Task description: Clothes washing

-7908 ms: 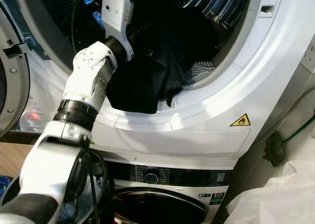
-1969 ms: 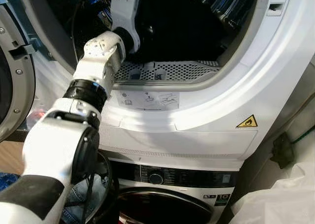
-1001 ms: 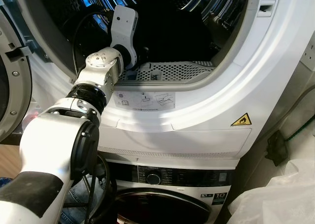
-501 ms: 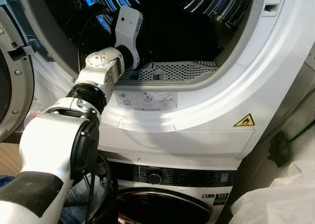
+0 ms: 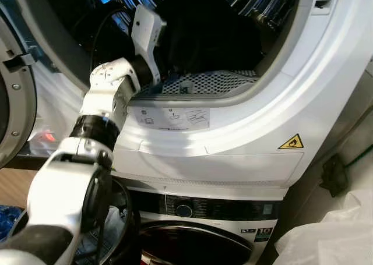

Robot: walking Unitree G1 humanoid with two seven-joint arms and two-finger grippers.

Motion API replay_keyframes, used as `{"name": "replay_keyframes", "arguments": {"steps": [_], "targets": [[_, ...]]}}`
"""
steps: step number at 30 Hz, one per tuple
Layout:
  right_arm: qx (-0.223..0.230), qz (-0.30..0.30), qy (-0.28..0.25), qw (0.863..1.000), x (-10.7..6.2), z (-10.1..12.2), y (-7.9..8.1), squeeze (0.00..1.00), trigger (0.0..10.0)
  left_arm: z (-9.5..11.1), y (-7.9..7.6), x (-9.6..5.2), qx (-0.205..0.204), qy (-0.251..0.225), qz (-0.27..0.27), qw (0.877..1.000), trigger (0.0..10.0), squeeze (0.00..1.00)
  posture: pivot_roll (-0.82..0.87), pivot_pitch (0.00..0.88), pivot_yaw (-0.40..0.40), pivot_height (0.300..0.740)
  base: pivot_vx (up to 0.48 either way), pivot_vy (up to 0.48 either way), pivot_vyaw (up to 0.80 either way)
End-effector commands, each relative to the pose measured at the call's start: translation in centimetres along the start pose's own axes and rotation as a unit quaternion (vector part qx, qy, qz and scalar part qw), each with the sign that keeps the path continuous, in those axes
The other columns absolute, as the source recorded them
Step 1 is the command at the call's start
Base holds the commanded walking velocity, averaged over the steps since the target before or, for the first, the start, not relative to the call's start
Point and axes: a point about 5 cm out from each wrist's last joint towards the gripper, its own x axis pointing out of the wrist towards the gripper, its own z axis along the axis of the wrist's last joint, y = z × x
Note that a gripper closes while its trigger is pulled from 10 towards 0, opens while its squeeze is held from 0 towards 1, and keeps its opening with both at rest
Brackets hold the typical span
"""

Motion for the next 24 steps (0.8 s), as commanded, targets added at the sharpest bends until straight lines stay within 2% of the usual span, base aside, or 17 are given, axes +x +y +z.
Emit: {"name": "replay_keyframes", "arguments": {"steps": [1,6,9,12,14,17,21,24], "targets": [[-0.002,0.009,0.004,1.000,-0.1,-0.1,0.5,0.00,10.0,0.2,-0.4,-0.7,0.007,0.006,-0.015,1.000,10.0,0.00,0.05,0.000,0.119,0.740,0.000,0.000,0.00],[-0.002,0.010,0.003,1.000,0.0,0.1,0.6,0.00,10.0,0.5,-1.7,-2.0,0.011,0.001,-0.025,1.000,10.0,0.00,0.06,0.000,0.118,0.740,0.000,0.000,0.00],[-0.003,0.010,0.003,1.000,0.0,0.2,0.5,0.00,10.0,1.0,-2.0,-2.3,0.006,-0.006,-0.023,1.000,10.0,0.00,0.07,0.000,0.115,0.740,0.000,0.000,0.00],[-0.004,0.010,0.002,1.000,0.0,0.2,0.5,0.00,10.0,1.4,-3.0,-3.1,0.000,0.000,-0.039,0.999,10.0,0.00,0.07,0.000,0.117,0.740,0.000,0.000,0.00],[-0.004,0.010,0.002,1.000,0.0,0.2,0.5,0.00,10.0,1.4,-3.0,-3.1,0.000,0.000,-0.039,0.999,10.0,0.00,0.07,0.000,0.117,0.740,0.000,0.000,0.00],[-0.004,0.009,0.002,1.000,0.0,0.2,0.4,0.00,10.0,1.3,-4.7,-4.7,-0.027,0.020,-0.091,0.995,10.0,0.00,0.07,0.000,0.115,0.740,0.000,0.000,0.00],[-0.007,0.009,0.003,1.000,0.0,0.2,0.3,0.00,10.0,1.4,-5.2,-4.9,-0.029,0.023,-0.102,0.994,10.0,0.00,0.08,0.000,0.107,0.740,0.000,0.000,0.00],[-0.012,0.011,0.003,1.000,0.1,0.2,0.2,0.00,10.0,2.6,-4.1,-3.8,-0.002,-0.001,-0.103,0.995,10.0,0.00,0.10,0.000,0.094,0.740,0.000,0.000,0.00]]}}
